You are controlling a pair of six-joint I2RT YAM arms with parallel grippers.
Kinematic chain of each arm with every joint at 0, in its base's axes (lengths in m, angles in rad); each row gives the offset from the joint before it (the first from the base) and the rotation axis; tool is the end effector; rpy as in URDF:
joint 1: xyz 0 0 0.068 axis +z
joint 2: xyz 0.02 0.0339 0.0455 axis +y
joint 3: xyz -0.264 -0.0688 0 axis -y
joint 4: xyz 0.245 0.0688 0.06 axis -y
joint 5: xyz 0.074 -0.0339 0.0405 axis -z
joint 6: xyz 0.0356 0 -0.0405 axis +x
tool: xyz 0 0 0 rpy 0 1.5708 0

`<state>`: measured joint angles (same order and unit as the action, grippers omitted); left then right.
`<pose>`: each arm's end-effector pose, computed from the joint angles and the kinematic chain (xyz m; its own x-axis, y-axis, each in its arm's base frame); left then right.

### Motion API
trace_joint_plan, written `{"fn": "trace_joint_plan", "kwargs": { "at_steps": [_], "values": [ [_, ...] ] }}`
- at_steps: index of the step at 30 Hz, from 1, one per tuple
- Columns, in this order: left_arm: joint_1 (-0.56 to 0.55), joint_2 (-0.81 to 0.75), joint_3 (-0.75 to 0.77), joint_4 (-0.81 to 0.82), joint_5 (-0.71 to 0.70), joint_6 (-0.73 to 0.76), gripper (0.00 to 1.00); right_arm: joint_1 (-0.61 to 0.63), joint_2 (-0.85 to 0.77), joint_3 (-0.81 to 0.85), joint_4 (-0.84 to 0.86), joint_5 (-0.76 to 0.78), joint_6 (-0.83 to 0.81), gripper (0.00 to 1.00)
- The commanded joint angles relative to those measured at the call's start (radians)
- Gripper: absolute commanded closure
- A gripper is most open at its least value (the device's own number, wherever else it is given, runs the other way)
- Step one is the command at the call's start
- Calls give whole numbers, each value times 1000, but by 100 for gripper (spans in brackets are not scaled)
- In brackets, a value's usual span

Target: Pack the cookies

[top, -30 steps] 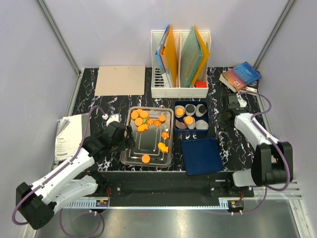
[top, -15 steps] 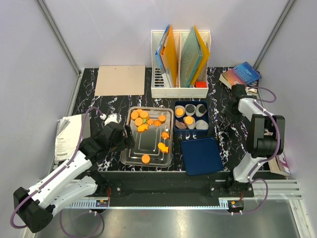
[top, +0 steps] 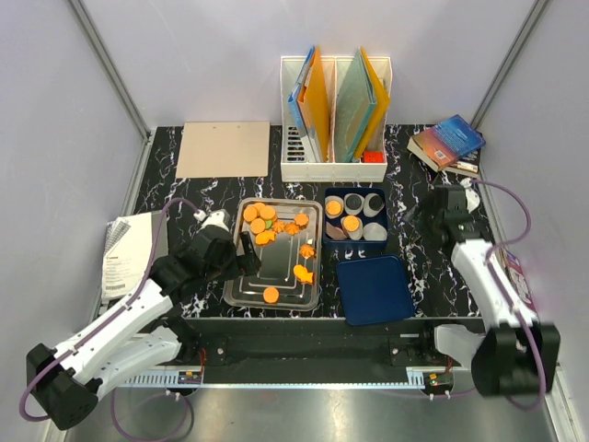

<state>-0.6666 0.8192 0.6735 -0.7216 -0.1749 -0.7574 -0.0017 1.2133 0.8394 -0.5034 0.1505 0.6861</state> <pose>0.1307 -0.0949 0.2470 -0.7930 -0.2369 -0.5612 -0.0336 0.9369 -0.3480 0.2474 -0.0058 0.2432 -0.5332 0.6273 -0.5676 0.5626 0.7640 0.3158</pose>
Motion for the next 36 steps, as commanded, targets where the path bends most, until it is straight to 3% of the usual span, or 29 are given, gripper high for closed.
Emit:
{"fn": "trace_joint_plan", "kwargs": {
  "at_steps": [1,5,8,12,17,28,36],
  "values": [
    [-60,-15,-25,207,155,-22,1,115,-243,-103,48,-43,84,23],
    [-168,81,21,333,118,-56,5,203,-343,-138,-7,-37,95,24],
    [-270,259,95,370,55,-82,8,245,-440,-174,-10,-2,101,25],
    [-405,498,263,364,-40,-121,9,249,-524,-191,-43,27,63,25],
    [-455,746,452,291,-98,-172,9,249,-586,-198,-55,31,26,25],
    [-507,972,664,137,-239,-384,23,249,-571,-224,-4,4,-23,22],
    [-505,1008,621,149,-184,-450,41,249,-589,-249,-1,-5,-25,21]
  ]
}}
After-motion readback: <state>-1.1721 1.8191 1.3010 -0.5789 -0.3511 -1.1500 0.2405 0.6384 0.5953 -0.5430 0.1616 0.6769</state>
